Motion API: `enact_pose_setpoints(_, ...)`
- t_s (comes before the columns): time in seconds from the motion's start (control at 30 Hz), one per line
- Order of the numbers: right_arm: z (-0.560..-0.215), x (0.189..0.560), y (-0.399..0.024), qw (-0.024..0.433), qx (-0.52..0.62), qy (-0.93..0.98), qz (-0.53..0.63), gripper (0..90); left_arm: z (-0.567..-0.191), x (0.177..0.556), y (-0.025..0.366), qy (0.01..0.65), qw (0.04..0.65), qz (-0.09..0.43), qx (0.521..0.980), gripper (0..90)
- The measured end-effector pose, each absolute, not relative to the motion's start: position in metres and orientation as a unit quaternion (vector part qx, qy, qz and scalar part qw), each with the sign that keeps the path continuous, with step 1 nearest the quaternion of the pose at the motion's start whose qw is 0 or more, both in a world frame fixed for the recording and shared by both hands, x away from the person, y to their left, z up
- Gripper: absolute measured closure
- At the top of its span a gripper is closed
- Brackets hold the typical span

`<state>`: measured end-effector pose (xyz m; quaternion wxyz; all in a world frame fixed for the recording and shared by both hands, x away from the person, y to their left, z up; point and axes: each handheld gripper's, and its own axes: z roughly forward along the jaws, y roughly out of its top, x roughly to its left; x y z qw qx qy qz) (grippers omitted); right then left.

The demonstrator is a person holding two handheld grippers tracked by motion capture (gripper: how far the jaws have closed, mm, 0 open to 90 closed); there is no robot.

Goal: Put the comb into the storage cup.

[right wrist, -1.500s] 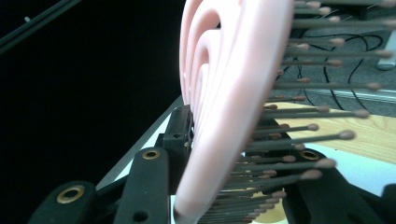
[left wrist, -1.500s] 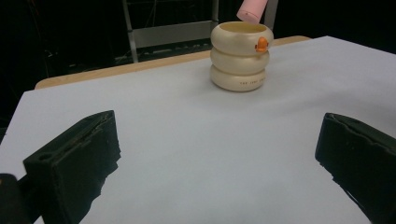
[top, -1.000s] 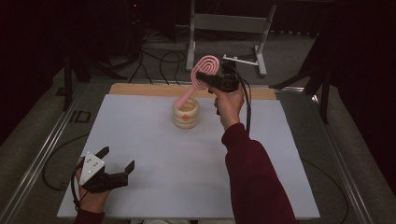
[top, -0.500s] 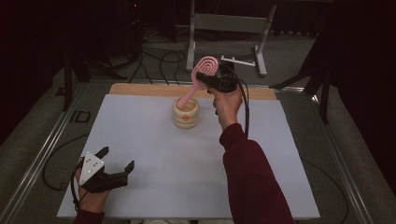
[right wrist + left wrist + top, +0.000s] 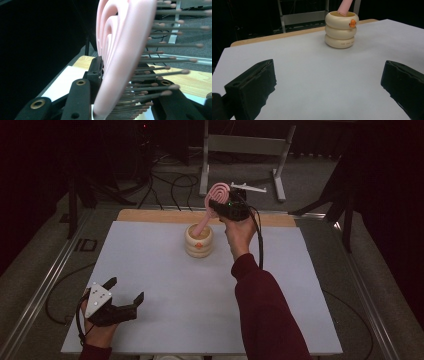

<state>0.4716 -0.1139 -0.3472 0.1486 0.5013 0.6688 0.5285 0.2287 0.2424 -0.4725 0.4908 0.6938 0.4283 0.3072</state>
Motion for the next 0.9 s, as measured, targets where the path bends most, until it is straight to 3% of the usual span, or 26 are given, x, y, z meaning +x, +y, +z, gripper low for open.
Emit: enact_pose_setpoints(0.9, -0.367, 0.467, -0.102, 0.167, 0.509, 0.662, 0.525, 64.1, -0.473, 0.229, 0.241, 0.424, 0.488, 0.308, 0.698, 0.3)
